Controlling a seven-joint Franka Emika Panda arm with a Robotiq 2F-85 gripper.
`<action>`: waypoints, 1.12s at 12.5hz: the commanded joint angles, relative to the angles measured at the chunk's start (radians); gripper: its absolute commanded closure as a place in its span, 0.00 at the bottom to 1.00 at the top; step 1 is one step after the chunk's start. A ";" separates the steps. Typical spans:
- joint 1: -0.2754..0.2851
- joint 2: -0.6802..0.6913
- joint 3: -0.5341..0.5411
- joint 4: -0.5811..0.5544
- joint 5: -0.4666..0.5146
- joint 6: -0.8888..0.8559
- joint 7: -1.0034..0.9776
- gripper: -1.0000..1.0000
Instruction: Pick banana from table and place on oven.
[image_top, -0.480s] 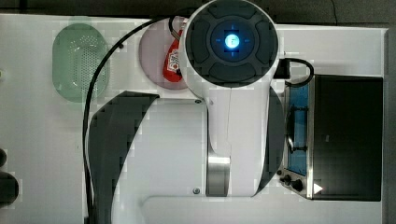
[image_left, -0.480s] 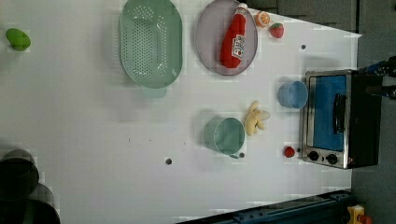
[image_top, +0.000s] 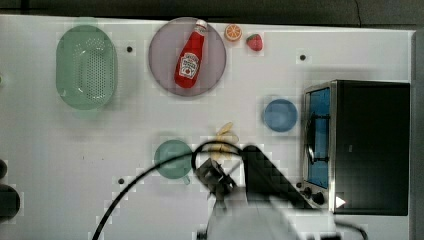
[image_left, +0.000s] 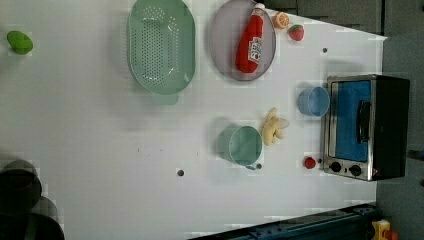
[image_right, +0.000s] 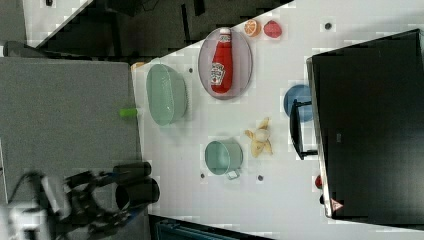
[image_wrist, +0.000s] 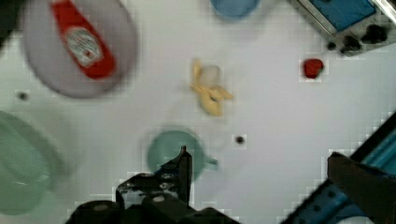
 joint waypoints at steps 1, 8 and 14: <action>0.002 0.084 0.002 -0.012 -0.022 0.003 0.057 0.00; 0.002 0.246 0.006 -0.194 -0.022 0.362 0.057 0.00; 0.001 0.481 0.004 -0.297 -0.022 0.697 0.057 0.00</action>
